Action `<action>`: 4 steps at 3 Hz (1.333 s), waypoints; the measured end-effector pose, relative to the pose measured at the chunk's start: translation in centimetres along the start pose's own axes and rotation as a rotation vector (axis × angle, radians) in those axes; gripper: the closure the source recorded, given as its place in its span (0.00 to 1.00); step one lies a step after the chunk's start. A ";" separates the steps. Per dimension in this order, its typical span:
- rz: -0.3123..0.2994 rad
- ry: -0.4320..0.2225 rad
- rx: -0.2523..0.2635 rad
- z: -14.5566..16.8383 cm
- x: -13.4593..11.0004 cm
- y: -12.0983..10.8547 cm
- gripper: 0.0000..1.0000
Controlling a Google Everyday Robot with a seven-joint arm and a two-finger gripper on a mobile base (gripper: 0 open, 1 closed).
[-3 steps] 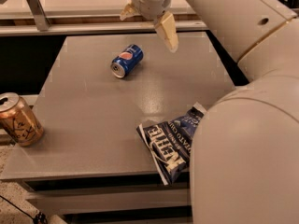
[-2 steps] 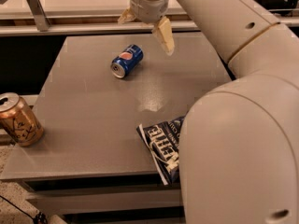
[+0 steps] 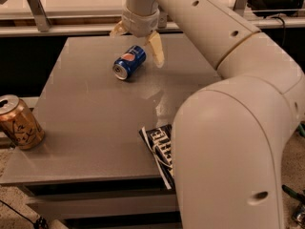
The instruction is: Move pepsi can near orange can
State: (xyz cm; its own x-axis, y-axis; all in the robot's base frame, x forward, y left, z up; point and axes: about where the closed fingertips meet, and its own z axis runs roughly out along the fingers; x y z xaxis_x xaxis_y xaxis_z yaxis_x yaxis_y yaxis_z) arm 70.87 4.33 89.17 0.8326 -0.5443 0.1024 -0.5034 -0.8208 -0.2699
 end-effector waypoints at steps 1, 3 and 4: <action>-0.005 -0.015 -0.021 2.0 -0.8 -0.7 0.16; -0.030 -0.096 -0.044 4.6 -3.7 -1.7 0.62; -0.035 -0.124 -0.052 5.2 -4.7 -1.9 0.66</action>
Offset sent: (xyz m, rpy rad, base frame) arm -0.0141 0.0372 -0.0374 0.0097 0.1085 0.0359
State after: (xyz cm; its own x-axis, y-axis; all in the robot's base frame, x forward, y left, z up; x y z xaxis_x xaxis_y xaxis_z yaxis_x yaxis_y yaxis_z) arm 69.10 9.31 84.26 0.8702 -0.4927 -0.0089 -0.4826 -0.8484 -0.2176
